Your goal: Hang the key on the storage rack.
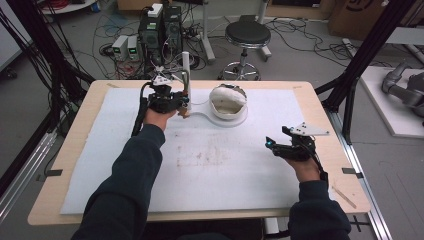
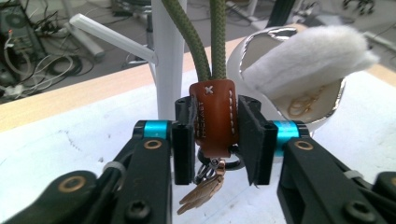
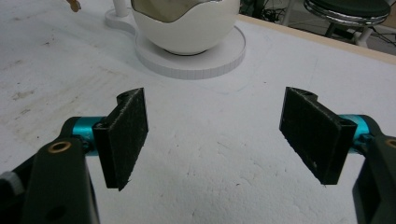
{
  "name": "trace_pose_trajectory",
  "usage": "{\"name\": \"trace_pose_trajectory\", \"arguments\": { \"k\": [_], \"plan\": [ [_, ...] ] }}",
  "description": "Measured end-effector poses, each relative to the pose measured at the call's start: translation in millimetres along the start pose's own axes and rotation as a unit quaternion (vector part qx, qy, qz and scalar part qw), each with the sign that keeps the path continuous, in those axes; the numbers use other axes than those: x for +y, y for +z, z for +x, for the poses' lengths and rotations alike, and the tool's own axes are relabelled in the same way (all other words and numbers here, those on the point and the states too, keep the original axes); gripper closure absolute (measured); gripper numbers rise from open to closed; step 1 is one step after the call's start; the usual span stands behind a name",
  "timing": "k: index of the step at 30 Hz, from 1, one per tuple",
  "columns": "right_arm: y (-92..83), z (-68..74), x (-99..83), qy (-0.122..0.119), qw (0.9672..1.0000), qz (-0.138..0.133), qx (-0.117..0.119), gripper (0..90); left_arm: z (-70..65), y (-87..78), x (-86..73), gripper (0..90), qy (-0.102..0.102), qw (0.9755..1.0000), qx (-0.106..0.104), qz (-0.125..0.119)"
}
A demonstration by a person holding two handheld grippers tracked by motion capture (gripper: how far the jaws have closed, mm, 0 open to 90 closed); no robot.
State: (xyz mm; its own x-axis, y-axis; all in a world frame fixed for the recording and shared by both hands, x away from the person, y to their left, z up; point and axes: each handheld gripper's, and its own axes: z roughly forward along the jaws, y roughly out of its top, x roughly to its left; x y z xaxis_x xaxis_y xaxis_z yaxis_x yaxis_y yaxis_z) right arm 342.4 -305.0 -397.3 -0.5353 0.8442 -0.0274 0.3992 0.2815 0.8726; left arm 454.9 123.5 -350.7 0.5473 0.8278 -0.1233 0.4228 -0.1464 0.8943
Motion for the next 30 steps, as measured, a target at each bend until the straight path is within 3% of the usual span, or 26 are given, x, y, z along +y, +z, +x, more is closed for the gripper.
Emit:
{"name": "trace_pose_trajectory", "arguments": {
  "k": [4,7,9,12,14,17,20,26,30],
  "plan": [
    [1.4,2.4,0.4,-0.007,1.0,0.002,0.004,24.0,6.5,-5.7,-5.5,44.6,-0.022,0.9996,-0.011,-0.015],
    [2.7,4.5,0.4,-0.009,0.9999,0.005,0.006,23.9,10.6,-14.2,-14.3,28.7,-0.047,0.9987,-0.014,-0.013],
    [3.1,4.8,0.6,-0.011,0.9999,0.006,0.007,23.9,10.4,-21.4,-20.0,19.7,-0.047,0.9982,-0.026,-0.026],
    [3.9,5.3,0.4,-0.012,0.9999,0.008,0.009,23.9,11.5,-36.2,-28.1,19.4,-0.042,0.9969,-0.046,-0.048],
    [4.5,6.5,0.6,-0.013,0.9998,0.008,0.01,23.9,12.1,-48.6,-33.1,21.4,-0.02,0.9957,-0.052,-0.074],
    [4.5,8.5,0.9,-0.018,0.9997,0.01,0.013,23.8,15.0,-67.4,-43.0,28.2,0.007,0.9909,-0.064,-0.118],
    [5.6,9.5,0.9,-0.022,0.9996,0.011,0.013,23.1,17.7,-84.5,-53.1,27.4,0.014,0.9888,-0.07,-0.131],
    [7.3,13.0,1.0,-0.026,0.9994,0.015,0.018,22.9,23.4,-109.3,-77.3,17.9,0.026,0.992,-0.043,-0.116],
    [7.8,14.6,0.3,-0.026,0.9993,0.019,0.021,22.7,24.8,-121.0,-93.2,17.7,0.044,0.9932,-0.022,-0.106]
  ]
}}
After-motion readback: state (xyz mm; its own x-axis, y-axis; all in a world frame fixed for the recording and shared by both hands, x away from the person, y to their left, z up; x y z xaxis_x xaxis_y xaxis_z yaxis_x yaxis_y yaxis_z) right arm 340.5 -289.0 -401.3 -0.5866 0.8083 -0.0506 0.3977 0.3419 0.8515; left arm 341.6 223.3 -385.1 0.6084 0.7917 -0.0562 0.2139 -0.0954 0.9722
